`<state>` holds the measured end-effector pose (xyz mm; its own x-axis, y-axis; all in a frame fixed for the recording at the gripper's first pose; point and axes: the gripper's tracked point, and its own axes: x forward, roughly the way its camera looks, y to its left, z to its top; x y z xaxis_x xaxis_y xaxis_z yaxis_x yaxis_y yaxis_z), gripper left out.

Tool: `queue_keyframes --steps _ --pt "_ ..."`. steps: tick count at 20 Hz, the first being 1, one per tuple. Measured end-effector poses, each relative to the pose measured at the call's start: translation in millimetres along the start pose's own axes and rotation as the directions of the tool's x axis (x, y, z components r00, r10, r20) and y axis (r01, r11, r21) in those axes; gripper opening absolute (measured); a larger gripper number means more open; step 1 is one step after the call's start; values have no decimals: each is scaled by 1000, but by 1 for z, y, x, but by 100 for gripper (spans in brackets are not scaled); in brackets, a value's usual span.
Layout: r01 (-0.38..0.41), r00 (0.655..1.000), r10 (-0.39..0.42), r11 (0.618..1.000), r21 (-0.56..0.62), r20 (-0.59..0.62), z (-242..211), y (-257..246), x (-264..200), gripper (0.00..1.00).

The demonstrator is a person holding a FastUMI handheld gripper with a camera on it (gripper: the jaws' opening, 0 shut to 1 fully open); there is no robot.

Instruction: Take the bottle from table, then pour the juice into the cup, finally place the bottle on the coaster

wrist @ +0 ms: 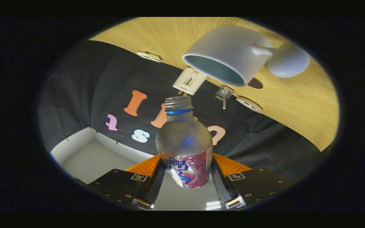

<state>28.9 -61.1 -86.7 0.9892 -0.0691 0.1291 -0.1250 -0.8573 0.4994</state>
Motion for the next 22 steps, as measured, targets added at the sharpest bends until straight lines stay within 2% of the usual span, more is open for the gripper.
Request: queue_keyframes --steps 11,22 --pt "4 1000 -4 1000 -7 -10 4 0 2 75" --pt "37 999 -37 997 -63 -8 2 -18 5 75"
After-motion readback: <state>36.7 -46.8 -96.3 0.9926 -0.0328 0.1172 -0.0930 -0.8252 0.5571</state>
